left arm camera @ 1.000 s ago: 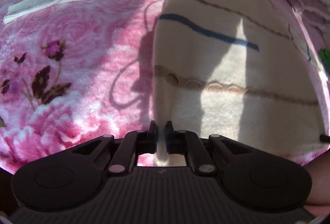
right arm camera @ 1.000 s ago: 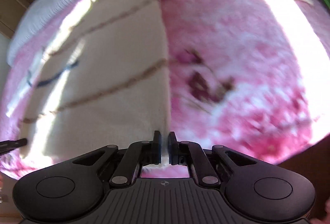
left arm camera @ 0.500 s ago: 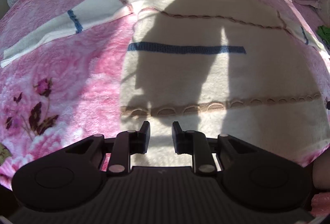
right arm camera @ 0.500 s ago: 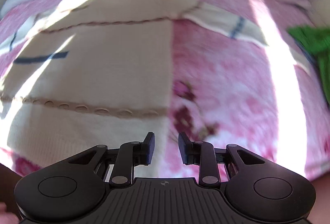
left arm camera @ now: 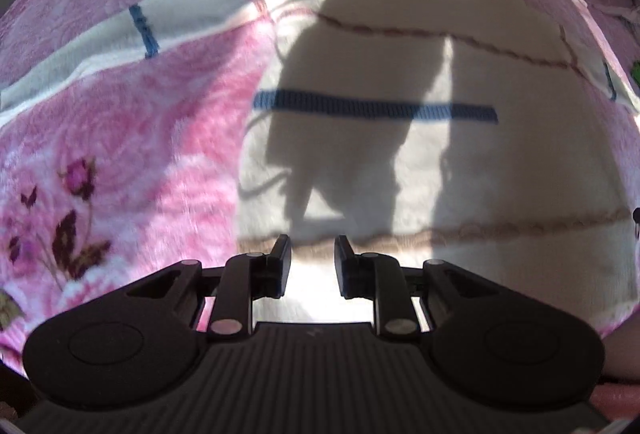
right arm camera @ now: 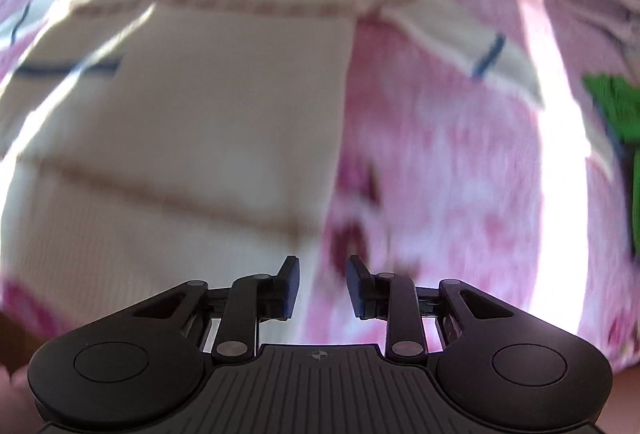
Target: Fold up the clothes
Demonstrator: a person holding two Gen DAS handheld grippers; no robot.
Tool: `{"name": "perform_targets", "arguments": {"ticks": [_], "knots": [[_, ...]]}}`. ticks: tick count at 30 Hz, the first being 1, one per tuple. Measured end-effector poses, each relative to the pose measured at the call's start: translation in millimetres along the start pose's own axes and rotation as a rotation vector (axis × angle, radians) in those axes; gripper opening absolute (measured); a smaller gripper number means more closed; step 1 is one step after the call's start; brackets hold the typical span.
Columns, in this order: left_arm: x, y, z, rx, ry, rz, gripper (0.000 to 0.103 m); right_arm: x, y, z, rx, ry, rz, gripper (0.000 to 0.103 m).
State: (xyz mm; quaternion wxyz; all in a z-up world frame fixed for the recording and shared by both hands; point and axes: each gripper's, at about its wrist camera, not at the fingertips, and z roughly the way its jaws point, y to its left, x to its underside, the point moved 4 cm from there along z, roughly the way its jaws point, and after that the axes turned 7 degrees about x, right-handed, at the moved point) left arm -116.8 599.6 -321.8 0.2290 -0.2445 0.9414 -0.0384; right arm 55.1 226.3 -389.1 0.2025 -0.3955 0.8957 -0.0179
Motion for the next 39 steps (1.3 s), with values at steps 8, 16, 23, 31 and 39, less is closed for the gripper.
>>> {"name": "perform_targets", "arguments": {"ticks": [8,16,23,31,39], "knots": [[-81,148,6,-0.070,-0.220,-0.549,0.041,-80,-22,31,-0.041,-0.001,0.224,0.030],[-100,291,15,-0.229,-0.401,-0.971,0.041,-107,-41,64,-0.023,0.109,0.499,0.031],[-115,301,18,-0.472,-0.419,-0.799,0.003,-116,-41,68,0.022,0.122,0.503,0.032],[-102,268,31,-0.686,-0.267,-0.417,0.014,-109,-51,75,-0.003,0.121,0.573,0.034],[-64,291,-3,-0.443,-0.343,-0.944,0.028,-88,-142,73,-0.087,-0.024,0.981,0.047]]}}
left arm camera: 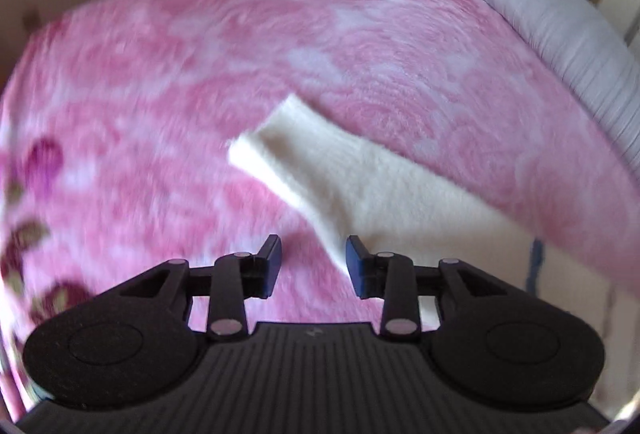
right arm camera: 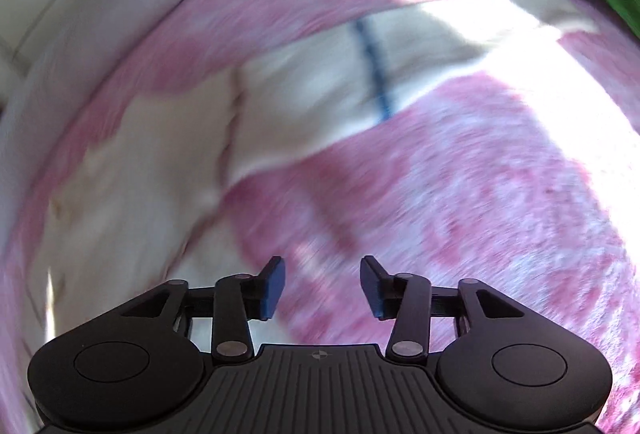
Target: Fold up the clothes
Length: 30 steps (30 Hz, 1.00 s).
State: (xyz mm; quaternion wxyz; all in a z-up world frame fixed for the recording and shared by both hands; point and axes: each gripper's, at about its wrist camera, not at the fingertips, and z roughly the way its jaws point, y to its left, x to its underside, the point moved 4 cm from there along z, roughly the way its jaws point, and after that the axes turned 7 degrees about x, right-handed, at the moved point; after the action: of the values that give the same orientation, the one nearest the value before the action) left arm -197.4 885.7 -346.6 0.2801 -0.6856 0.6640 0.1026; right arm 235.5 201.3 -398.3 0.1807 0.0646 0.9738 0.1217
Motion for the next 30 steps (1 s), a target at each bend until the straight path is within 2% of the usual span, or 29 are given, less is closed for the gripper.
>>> {"name": "perform_targets", "arguments": {"ticks": [1,4,7,13,14,16,19,21,23,27,29,30], "knots": [[2,3,-6,0.021,0.014,-0.027,0.028,-12,-16,1,-0.009,-0.025,0.075,0.047],[20,-15,-21,0.102,0.048,0.043,0.028,-49,-60,8,-0.047,-0.102,0.282,0.047],[40,-47,-22,0.217,0.095,0.081,0.028,-77,-102,21,-0.093,-0.157,0.453,0.047],[80,-110,-21,0.427,0.176,0.136,0.027,-116,-153,49,-0.167,-0.228,0.647,0.044],[85,-119,-23,0.453,0.187,0.161,0.026,-120,-152,52,-0.155,-0.225,0.630,0.002],[96,-133,-29,0.500,0.203,0.211,0.026,-128,-146,49,-0.056,-0.222,0.487,0.004],[113,-146,-37,0.510,0.224,0.292,0.026,-126,-146,41,0.072,-0.247,0.349,0.004],[123,-153,-44,0.522,0.226,0.346,0.026,-123,-148,40,0.106,-0.236,0.299,0.012],[132,-162,-53,0.544,0.223,0.398,0.026,-121,-143,32,0.149,-0.226,0.299,0.035],[147,-185,-63,0.597,0.203,0.490,0.026,-108,-88,-14,0.384,-0.351,0.082,0.037],[156,-200,-63,0.625,0.196,0.546,0.026,-86,-33,-27,0.314,-0.395,-0.160,0.037],[162,-208,-63,0.638,0.194,0.582,0.026,-69,-2,-29,0.203,-0.381,-0.287,0.037]]}}
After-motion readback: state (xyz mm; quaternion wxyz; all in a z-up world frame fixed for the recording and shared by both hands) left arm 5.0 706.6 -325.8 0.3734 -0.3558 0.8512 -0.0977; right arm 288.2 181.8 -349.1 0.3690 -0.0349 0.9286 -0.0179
